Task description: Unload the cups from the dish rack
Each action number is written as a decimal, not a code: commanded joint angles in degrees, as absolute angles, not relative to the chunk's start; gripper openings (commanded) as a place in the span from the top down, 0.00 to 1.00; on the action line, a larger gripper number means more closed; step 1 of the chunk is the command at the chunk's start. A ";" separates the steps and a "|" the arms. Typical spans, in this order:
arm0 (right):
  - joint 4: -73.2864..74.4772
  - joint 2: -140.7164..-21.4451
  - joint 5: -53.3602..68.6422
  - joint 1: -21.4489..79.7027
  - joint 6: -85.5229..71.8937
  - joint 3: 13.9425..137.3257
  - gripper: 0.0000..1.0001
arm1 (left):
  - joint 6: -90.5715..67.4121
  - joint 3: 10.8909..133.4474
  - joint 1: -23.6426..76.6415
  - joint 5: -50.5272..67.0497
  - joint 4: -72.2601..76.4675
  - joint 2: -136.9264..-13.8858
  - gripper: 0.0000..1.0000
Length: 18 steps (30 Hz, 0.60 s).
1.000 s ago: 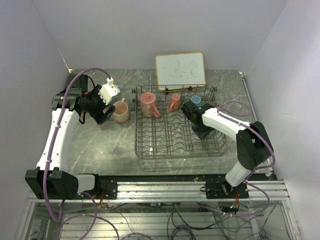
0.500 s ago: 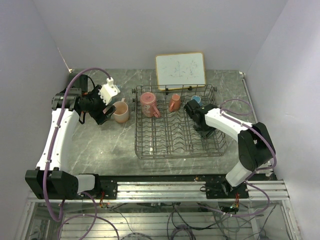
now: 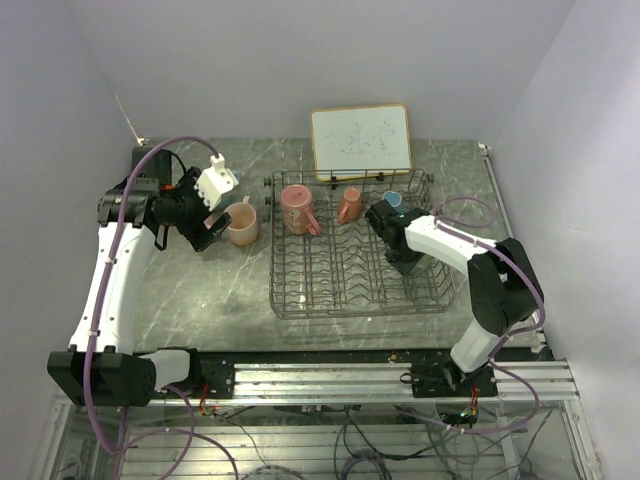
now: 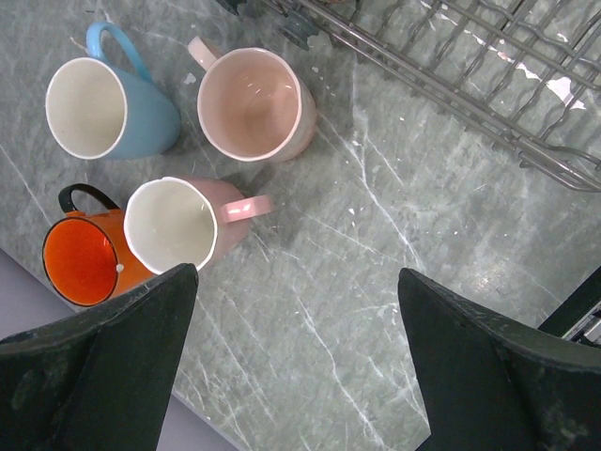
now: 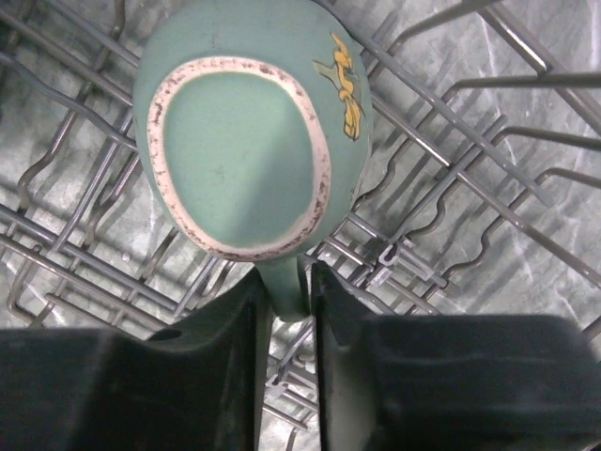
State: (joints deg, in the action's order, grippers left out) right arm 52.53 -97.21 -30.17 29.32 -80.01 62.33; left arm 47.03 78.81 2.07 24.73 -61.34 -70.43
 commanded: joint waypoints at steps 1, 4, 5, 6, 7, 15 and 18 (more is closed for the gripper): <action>52.28 -94.35 -31.46 29.07 -79.32 62.83 0.98 | 46.95 78.66 1.67 26.74 -62.08 -69.02 0.01; 52.29 -92.86 -31.16 29.09 -77.05 63.97 1.00 | 47.13 78.45 1.62 27.93 -62.54 -68.70 0.01; 52.25 -92.19 -30.94 29.16 -76.19 64.27 1.00 | 47.47 78.22 1.66 28.60 -62.80 -68.58 0.01; 52.27 -91.34 -30.52 29.25 -75.41 64.45 1.00 | 47.92 77.87 1.65 29.22 -62.95 -68.31 0.01; 51.75 -90.17 -29.79 29.31 -74.38 64.38 1.00 | 48.18 77.42 1.63 29.67 -62.85 -67.99 0.01; 46.07 -77.88 -19.25 35.22 -65.04 62.65 1.00 | 51.62 72.93 1.63 35.61 -61.86 -64.98 0.01; 45.38 -74.90 -13.21 39.11 -61.26 63.96 1.00 | 53.15 70.67 1.59 38.37 -61.42 -63.90 0.01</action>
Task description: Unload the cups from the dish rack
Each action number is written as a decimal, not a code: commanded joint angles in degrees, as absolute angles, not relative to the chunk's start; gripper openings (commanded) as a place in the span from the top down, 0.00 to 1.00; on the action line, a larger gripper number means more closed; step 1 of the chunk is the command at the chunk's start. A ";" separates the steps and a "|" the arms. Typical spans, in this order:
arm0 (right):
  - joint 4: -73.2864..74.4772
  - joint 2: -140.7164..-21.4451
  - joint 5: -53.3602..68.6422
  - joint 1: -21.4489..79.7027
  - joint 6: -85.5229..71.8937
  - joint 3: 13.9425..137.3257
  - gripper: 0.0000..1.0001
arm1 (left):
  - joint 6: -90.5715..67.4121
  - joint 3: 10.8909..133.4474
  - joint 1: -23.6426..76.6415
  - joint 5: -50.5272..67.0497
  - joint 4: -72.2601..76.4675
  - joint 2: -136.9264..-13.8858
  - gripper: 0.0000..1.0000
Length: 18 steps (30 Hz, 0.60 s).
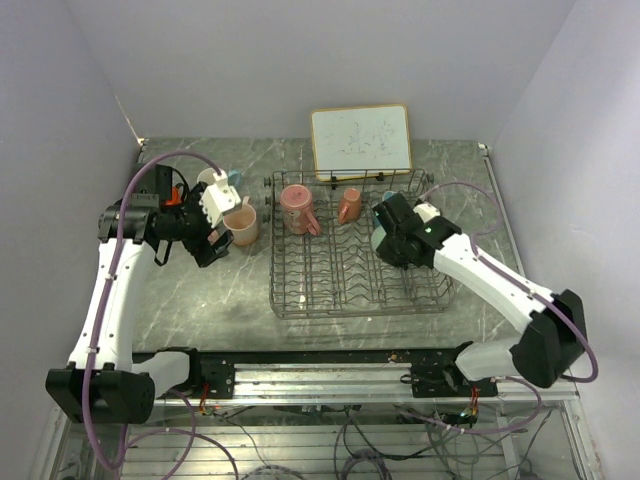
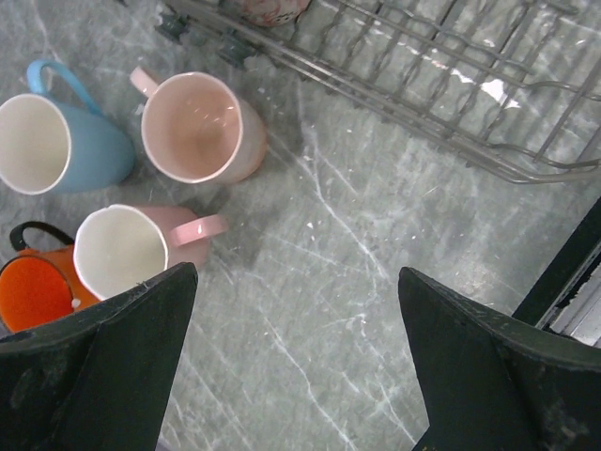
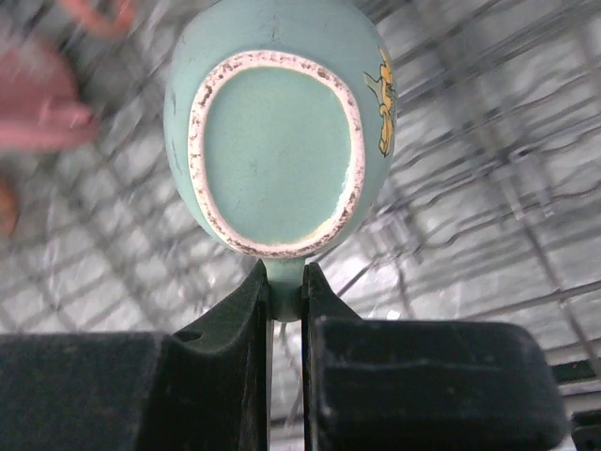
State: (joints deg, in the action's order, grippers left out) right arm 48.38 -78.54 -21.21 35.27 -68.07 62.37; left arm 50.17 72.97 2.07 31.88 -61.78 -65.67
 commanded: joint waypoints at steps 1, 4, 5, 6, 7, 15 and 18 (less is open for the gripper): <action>44.58 -74.02 -10.70 40.51 -60.42 64.17 1.00 | 53.82 70.05 1.59 39.26 -61.36 -63.51 0.01; 38.64 -72.24 -0.89 43.14 -58.58 63.87 1.00 | 54.65 68.45 1.67 42.61 -60.29 -62.03 0.01; 35.88 -71.97 2.29 44.29 -58.54 63.84 1.00 | 54.85 67.93 1.66 43.77 -59.84 -61.53 0.01; 32.99 -72.01 5.12 45.16 -58.60 64.08 1.00 | 55.00 67.60 1.62 44.91 -59.38 -60.93 0.01; 28.56 -72.41 8.62 45.81 -58.74 64.27 1.00 | 55.21 67.37 1.62 45.98 -59.04 -60.45 0.01; 1.45 -78.50 29.73 47.81 -67.17 64.32 1.00 | 55.30 67.91 1.61 50.43 -58.93 -57.63 0.00; -8.96 -79.98 34.23 48.13 -73.19 62.74 1.00 | 54.34 67.10 1.62 50.76 -57.54 -56.20 0.02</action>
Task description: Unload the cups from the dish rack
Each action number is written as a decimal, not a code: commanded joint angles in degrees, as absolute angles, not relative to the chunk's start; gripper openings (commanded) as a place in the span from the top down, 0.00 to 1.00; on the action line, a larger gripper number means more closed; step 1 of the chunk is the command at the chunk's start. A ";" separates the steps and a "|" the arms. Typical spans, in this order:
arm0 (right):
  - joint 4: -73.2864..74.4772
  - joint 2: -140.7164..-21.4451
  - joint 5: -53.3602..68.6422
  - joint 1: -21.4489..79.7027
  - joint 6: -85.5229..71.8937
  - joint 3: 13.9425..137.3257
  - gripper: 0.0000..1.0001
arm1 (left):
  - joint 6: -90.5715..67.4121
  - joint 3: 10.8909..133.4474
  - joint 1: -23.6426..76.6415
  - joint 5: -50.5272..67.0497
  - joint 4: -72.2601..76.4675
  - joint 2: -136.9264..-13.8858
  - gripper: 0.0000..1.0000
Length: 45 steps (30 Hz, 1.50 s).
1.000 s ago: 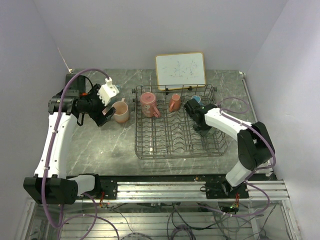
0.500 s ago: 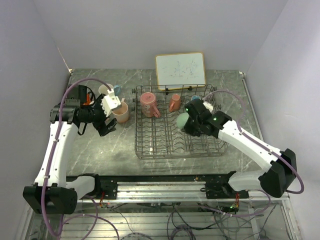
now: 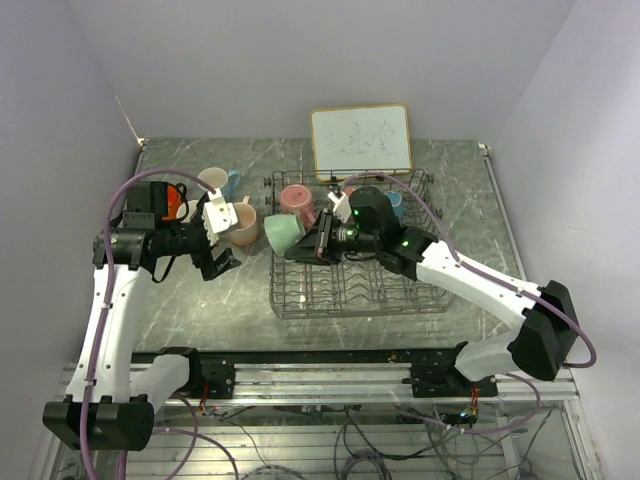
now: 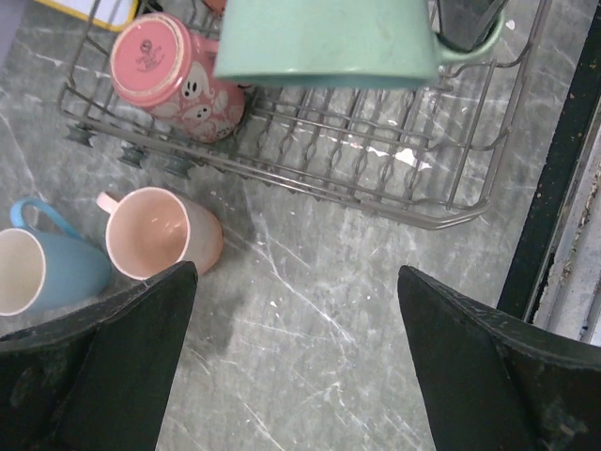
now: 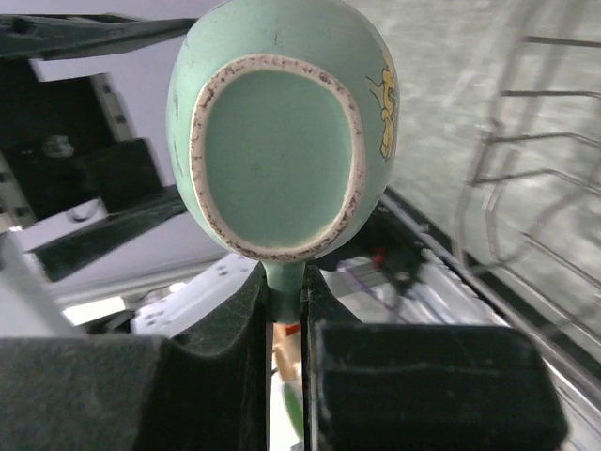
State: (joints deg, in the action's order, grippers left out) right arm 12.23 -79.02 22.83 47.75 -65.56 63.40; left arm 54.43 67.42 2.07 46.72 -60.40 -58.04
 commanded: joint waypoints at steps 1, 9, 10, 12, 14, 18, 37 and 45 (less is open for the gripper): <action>-11.12 -80.66 34.96 48.37 -74.74 62.63 1.00 | 54.32 67.02 1.64 51.22 -57.39 -55.83 0.02; -23.37 -83.30 39.97 49.94 -82.18 61.00 1.00 | 49.65 69.06 1.66 52.90 -53.39 -53.38 0.06; -24.15 -82.93 40.42 49.97 -82.54 60.15 1.00 | 49.09 69.79 1.66 53.36 -53.41 -53.33 0.07; -26.12 -81.19 40.34 50.05 -83.42 57.91 1.00 | 46.07 71.11 1.66 54.94 -52.87 -53.51 0.07; -28.04 -79.76 39.97 50.25 -84.38 55.11 1.00 | 44.13 72.11 1.67 57.04 -51.89 -54.03 0.07; -28.48 -77.72 39.31 51.20 -84.79 53.11 1.00 | 37.62 72.34 1.67 59.52 -46.82 -54.18 0.08; -48.05 -83.49 34.93 57.49 -95.21 55.54 1.00 | 32.82 75.37 1.66 66.43 -48.46 -54.55 0.62; -32.78 -82.60 34.66 53.98 -87.88 56.96 0.44 | 38.14 78.63 1.65 51.86 -60.76 -60.68 0.93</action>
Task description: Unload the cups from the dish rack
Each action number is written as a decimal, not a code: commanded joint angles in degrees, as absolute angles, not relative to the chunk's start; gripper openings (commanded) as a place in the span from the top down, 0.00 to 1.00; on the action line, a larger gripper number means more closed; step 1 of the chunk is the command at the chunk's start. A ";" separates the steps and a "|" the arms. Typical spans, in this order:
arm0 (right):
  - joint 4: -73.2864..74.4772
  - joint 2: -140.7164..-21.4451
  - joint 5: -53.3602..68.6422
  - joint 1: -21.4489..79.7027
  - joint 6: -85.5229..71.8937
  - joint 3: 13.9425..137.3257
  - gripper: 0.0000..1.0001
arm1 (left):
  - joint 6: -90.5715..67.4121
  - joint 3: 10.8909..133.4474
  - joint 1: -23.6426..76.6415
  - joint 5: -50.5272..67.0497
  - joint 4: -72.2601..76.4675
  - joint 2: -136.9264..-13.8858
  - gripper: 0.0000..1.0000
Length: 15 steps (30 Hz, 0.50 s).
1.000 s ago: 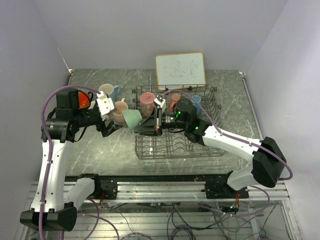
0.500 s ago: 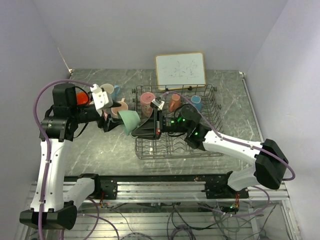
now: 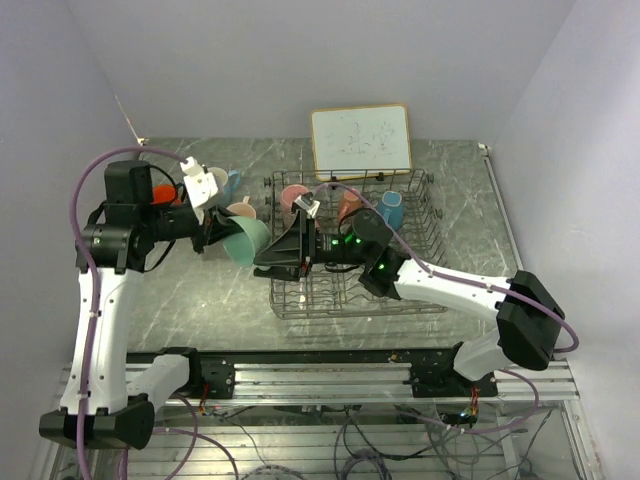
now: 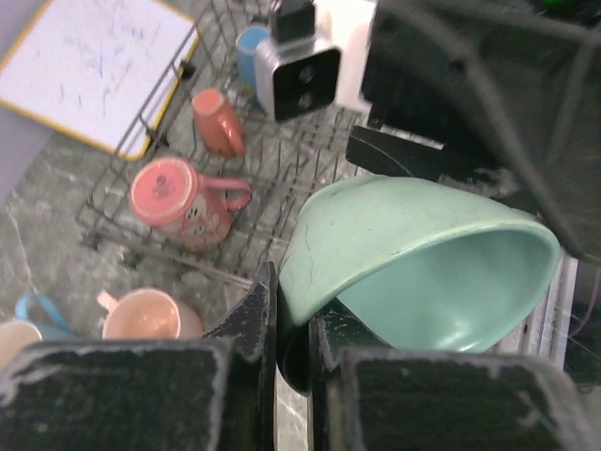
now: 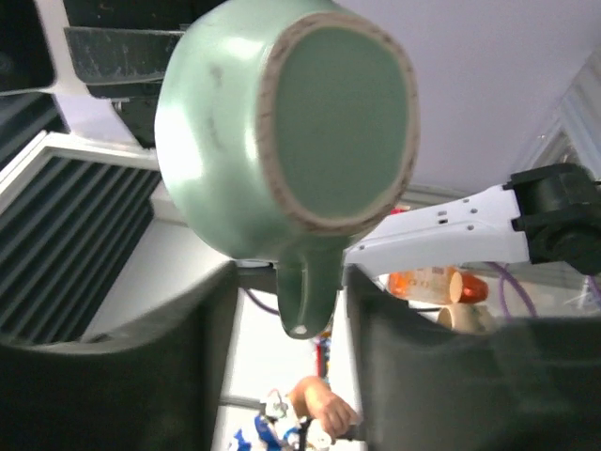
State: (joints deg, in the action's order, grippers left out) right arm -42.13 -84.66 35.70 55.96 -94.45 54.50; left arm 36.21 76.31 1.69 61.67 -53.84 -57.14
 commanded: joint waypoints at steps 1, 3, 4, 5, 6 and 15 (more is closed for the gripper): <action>-27.17 -80.68 33.96 52.43 -85.49 56.99 0.33 | 38.85 78.59 1.61 47.29 -61.94 -61.69 0.93; -17.83 -77.76 33.89 48.46 -80.80 57.00 0.22 | 40.40 77.71 1.61 38.76 -63.81 -63.69 0.93; -14.22 -76.28 33.88 46.31 -79.12 56.89 0.17 | 41.44 77.04 1.62 34.64 -64.67 -65.09 0.93; -10.01 -74.72 33.68 44.01 -77.28 56.64 0.15 | 42.76 76.11 1.66 31.32 -65.43 -65.73 0.93; -6.04 -73.31 33.36 41.78 -74.68 56.34 0.14 | 43.82 74.94 1.63 28.11 -65.82 -66.73 0.93; 28.84 -68.76 20.84 28.57 -56.03 63.63 0.14 | 41.87 62.11 2.44 17.02 -56.96 -69.91 0.93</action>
